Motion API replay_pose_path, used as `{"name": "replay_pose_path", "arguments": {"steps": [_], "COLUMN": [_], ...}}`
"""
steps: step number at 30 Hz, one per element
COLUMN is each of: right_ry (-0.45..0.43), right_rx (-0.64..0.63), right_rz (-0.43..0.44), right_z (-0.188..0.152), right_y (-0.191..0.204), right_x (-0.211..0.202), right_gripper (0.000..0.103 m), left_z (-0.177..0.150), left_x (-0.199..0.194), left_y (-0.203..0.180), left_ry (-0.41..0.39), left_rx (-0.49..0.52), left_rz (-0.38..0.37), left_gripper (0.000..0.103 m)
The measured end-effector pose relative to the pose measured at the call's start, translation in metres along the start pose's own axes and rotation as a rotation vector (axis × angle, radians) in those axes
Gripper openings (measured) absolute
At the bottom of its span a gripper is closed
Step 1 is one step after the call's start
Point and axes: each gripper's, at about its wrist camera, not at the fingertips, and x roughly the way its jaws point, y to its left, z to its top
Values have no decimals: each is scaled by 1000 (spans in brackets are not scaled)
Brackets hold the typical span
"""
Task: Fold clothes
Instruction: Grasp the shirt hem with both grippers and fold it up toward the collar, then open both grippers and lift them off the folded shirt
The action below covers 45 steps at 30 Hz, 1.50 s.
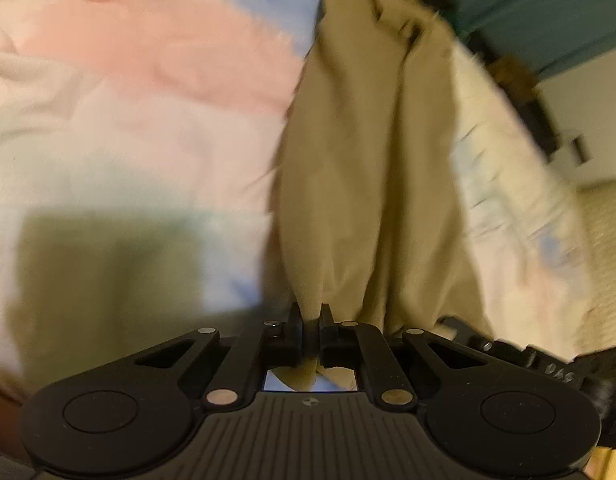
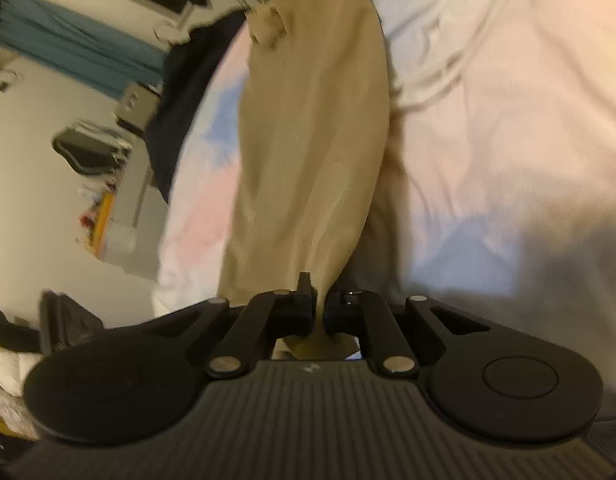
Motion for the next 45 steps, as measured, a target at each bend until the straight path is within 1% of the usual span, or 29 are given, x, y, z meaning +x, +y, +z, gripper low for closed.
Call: {"name": "replay_pose_path", "arguments": {"steps": [3,6,8,9,11,12,14,16,20,21,24,26,28,30,31,45], "right_ry": [-51,-121,-161,-171,-187,-195,-202,-188,-175,-172,-186,-210,-236,-263,-275,-427], "right_rx": [-11,-53,-76,-85,-103,-112,-120,-104,-39,-22,21,17,5,-6,-14,-136], "right_rz": [39,84,125,132,136,138,138,130,137,139,149,147,142,137,128,-73], "right_z": [9,25,33,33,29,26,17,-2,-39,-48,-47,-24,4,32,43,173], "right_y": [10,29,41,44,48,49,49,40,24,20,13,15,18,21,21,3], "right_x": [-19,-46,-64,-70,-81,-87,-96,-102,-116,-119,-119,-108,-94,-81,-72,66], "right_gripper": [7,7,7,7,7,7,7,7,7,6,6,6,6,7,7,7], "left_z": [10,19,20,20,16,12,2,-17,-51,-56,-53,-39,-8,28,40,183], "left_x": [-19,-48,-67,-77,-91,-95,-103,-113,-132,-133,-140,-143,-132,-112,-104,-10], "left_y": [0,2,-1,-3,-4,-3,-1,9,25,26,30,30,21,2,-3,-59], "left_ry": [-54,-121,-165,-186,-208,-208,-205,-186,-153,-149,-147,-168,-188,-219,-234,-441], "left_rx": [-33,-85,-71,-62,-51,-53,-63,-93,-149,-159,-185,-163,-136,-105,-88,168], "left_rz": [-135,-283,-331,-353,-384,-386,-384,-364,-323,-326,-332,-319,-297,-259,-243,-23], "left_gripper": [6,6,6,6,6,6,6,6,5,5,5,5,5,6,6,6]}}
